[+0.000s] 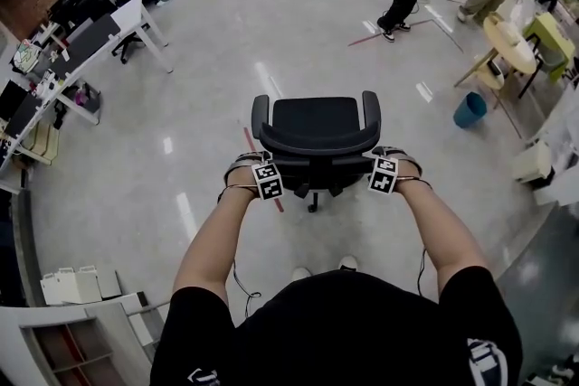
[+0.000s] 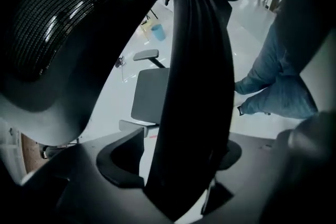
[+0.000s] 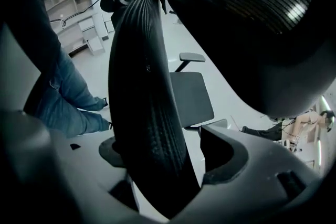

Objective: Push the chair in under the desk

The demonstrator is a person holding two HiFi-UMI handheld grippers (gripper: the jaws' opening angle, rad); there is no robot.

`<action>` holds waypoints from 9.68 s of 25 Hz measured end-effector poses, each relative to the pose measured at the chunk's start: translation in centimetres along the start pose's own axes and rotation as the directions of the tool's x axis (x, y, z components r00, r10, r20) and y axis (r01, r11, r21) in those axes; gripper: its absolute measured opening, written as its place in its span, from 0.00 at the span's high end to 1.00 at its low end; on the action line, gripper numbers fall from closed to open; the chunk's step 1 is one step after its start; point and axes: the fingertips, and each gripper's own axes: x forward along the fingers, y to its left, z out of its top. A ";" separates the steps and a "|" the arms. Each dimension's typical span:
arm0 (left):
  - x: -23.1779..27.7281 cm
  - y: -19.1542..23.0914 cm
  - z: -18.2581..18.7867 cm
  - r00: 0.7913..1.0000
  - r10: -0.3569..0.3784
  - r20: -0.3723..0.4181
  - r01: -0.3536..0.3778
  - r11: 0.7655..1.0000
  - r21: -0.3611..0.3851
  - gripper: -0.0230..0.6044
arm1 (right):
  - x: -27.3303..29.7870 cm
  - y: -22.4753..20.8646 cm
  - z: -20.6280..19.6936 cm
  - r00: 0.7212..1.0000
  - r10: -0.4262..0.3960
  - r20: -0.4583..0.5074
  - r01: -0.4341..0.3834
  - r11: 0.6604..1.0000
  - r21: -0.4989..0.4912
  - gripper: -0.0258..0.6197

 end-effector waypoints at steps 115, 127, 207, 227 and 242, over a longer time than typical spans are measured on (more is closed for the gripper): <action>-22.8 -66.4 -21.1 0.955 -0.001 -0.297 -0.239 0.591 -0.770 0.67 | -9.3 46.9 26.4 0.948 0.209 0.238 0.109 0.491 -0.865 0.64; -27.4 -80.3 -23.2 0.934 -0.050 -0.354 -0.306 0.404 -0.862 0.69 | -11.7 59.5 33.1 0.919 0.307 0.247 0.156 0.291 -0.944 0.64; -39.7 -118.7 -30.5 0.827 -0.258 -0.499 -0.544 -0.150 -0.825 0.74 | -20.4 103.8 52.6 0.776 0.597 0.204 0.399 -0.214 -0.892 0.66; -39.9 -119.3 -32.4 0.815 -0.257 -0.519 -0.564 -0.148 -0.812 0.74 | -20.3 105.1 54.5 0.767 0.606 0.212 0.412 -0.212 -0.886 0.66; -39.1 -118.8 -31.1 0.868 -0.254 -0.426 -0.474 -0.169 -0.864 0.73 | -19.9 104.2 54.4 0.805 0.559 0.200 0.383 -0.232 -0.894 0.61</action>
